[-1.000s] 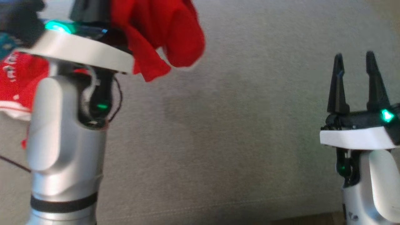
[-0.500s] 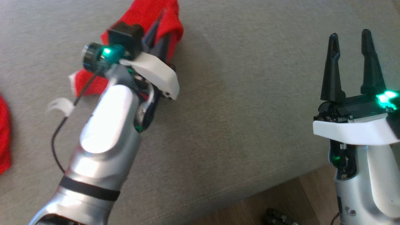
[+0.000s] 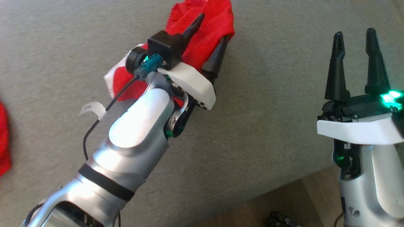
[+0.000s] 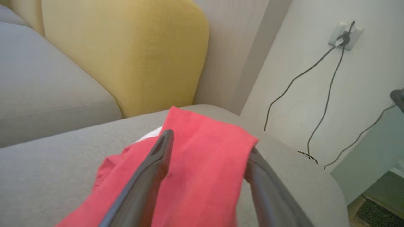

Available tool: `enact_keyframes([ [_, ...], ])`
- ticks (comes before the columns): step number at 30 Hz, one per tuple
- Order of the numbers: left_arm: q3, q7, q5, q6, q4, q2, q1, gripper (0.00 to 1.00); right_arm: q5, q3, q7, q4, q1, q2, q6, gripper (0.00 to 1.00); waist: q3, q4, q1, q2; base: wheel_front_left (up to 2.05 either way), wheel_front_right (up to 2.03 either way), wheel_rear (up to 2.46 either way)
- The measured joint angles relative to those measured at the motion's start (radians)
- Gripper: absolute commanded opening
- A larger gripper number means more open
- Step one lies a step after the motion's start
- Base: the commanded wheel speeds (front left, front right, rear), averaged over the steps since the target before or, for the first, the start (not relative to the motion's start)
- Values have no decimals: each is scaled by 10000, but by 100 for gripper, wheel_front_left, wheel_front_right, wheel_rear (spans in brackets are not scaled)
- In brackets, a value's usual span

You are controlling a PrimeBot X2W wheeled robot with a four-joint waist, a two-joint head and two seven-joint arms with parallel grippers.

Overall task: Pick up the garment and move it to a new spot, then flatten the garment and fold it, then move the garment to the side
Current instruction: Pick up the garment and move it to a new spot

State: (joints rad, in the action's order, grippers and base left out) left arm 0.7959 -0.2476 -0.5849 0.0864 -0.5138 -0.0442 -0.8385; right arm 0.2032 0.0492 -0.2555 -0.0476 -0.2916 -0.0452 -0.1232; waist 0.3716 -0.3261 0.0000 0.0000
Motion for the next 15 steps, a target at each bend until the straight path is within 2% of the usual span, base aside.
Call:
enact_keyframes([
  [6,52,-19,46,-92,-79,6,-66,100,-313,-146,0,163,26,-2,0,100,-379,880,0,0,0,0,0],
  [11,1022,270,151,-533,-702,12,-4,100,-389,-228,2,309,188,-2,0,100,-755,1529,0,0,0,0,0],
  [15,1179,334,134,-493,-1080,13,319,100,-387,-274,2,347,197,-4,0,100,-1056,1921,0,0,0,0,0],
])
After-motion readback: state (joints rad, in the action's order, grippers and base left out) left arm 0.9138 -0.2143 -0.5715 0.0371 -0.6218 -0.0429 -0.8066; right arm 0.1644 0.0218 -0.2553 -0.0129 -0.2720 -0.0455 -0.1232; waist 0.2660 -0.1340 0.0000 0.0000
